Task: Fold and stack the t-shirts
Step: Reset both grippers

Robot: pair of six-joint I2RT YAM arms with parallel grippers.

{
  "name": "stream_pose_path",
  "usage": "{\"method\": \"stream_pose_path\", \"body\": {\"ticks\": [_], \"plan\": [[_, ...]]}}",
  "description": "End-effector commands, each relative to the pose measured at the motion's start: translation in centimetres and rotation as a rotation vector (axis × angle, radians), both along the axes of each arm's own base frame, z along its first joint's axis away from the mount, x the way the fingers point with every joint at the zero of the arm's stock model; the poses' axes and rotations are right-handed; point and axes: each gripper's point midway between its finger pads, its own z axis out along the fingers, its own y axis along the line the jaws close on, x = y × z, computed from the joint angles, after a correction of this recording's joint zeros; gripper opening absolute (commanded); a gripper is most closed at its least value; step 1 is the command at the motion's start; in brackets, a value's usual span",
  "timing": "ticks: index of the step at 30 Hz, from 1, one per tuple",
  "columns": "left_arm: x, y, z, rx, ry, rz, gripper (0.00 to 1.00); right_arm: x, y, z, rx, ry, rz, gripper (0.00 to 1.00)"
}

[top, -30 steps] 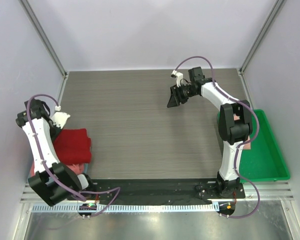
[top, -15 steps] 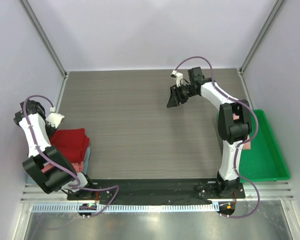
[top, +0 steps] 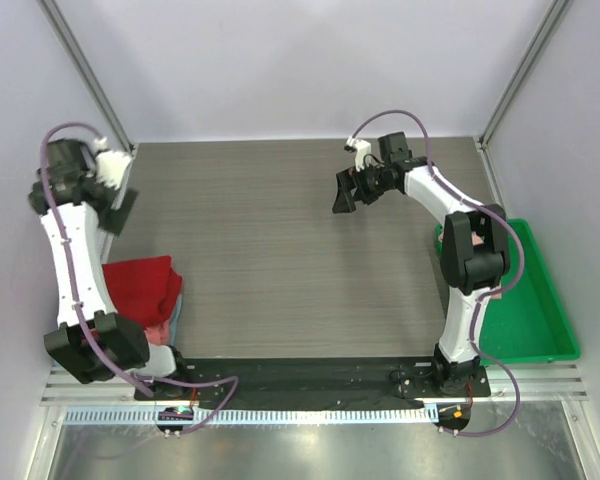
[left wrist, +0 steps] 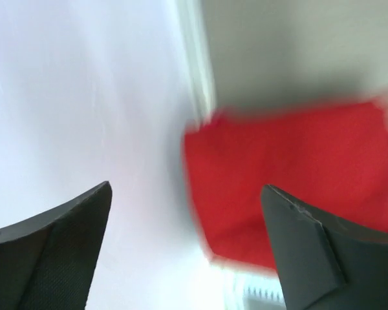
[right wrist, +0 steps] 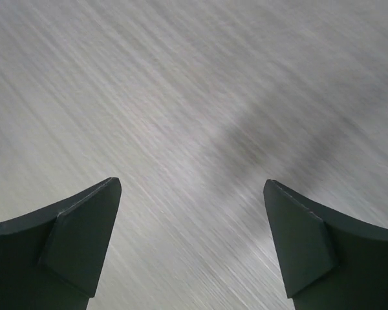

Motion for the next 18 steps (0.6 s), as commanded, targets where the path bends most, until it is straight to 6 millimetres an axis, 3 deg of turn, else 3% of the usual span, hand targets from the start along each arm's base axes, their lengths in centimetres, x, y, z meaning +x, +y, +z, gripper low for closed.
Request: {"method": "stream_pose_path", "body": {"ticks": [1, 4, 7, 9, 10, 11, 12, 13, 14, 17, 18], "plan": [[5.8, -7.5, 2.8, -0.124, -0.219, -0.064, 1.00, 2.8, -1.5, 6.7, -0.030, -0.253, -0.139, 1.00], [9.9, -12.4, 1.9, -0.253, -0.267, -0.067, 1.00, 3.9, -2.7, 6.9, -0.039, -0.254, -0.294, 1.00], [12.4, -16.8, 0.9, -0.512, -0.280, -0.038, 1.00, 5.2, -3.7, 6.3, -0.056, -0.210, -0.467, 1.00], [13.8, -18.4, -1.4, -0.636, -0.225, 0.016, 1.00, 6.1, -4.8, 5.6, -0.113, -0.221, -0.562, 1.00], [14.6, -18.9, -1.6, -0.667, -0.227, 0.034, 1.00, 6.3, -5.1, 5.5, -0.131, -0.223, -0.581, 1.00], [15.4, -19.0, -3.5, -0.677, -0.186, 0.073, 1.00, 6.5, -5.6, 5.3, -0.158, -0.227, -0.605, 1.00], [16.0, -19.4, -4.2, -0.691, -0.171, 0.082, 1.00, 6.9, -5.7, 5.1, -0.169, -0.230, -0.609, 1.00], [16.9, -19.6, -4.1, -0.695, -0.186, 0.073, 1.00, 6.8, -5.8, 4.6, -0.186, -0.223, -0.598, 1.00], [18.0, -19.8, -5.9, -0.691, -0.155, 0.081, 1.00, 6.9, -5.7, 4.5, -0.197, -0.228, -0.594, 1.00], [20.6, -20.3, -5.9, -0.670, -0.173, 0.068, 1.00, 7.0, -5.9, 3.5, -0.228, -0.220, -0.577, 1.00], [21.3, -21.7, -6.9, -0.646, -0.148, 0.041, 1.00, 7.2, -5.9, 3.6, -0.231, -0.221, -0.578, 1.00]]}}
